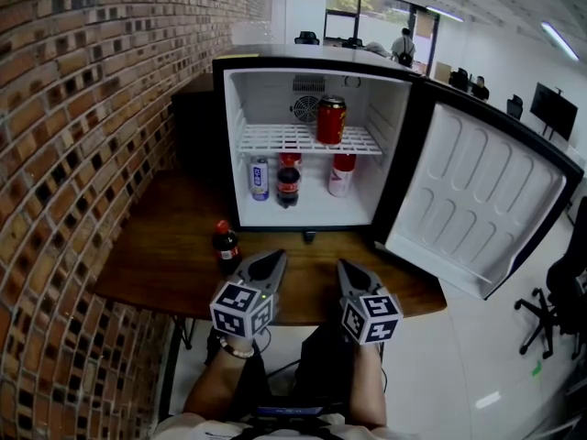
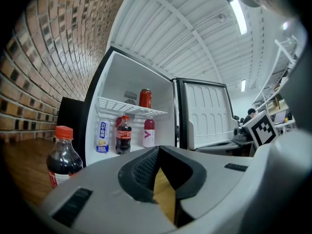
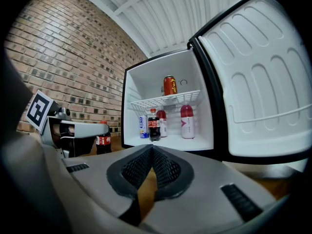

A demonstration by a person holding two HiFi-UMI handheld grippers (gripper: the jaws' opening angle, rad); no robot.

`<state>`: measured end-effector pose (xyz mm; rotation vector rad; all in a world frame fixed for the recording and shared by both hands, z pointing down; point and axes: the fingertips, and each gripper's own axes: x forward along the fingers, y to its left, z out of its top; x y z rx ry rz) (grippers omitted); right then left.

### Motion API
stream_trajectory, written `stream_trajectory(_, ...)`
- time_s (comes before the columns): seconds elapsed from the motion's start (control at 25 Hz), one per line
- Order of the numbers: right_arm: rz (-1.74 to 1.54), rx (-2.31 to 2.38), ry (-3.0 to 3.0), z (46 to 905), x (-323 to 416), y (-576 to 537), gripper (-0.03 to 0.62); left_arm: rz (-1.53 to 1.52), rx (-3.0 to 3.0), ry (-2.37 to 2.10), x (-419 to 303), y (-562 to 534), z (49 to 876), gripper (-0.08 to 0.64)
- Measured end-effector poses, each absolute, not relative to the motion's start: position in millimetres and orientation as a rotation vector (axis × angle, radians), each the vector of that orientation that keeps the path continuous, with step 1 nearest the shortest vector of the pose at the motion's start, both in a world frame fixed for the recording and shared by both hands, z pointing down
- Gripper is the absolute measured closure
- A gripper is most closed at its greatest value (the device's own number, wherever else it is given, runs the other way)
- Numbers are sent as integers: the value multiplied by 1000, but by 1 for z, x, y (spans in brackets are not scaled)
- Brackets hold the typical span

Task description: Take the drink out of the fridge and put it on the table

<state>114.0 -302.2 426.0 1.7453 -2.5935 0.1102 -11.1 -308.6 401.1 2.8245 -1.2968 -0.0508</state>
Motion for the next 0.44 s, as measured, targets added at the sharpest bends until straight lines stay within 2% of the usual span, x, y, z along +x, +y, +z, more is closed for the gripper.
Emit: stream_trajectory(0.44,103,1732,-2598,424,109,-302,574,-52,2825,-1296,-14,-308,399,560)
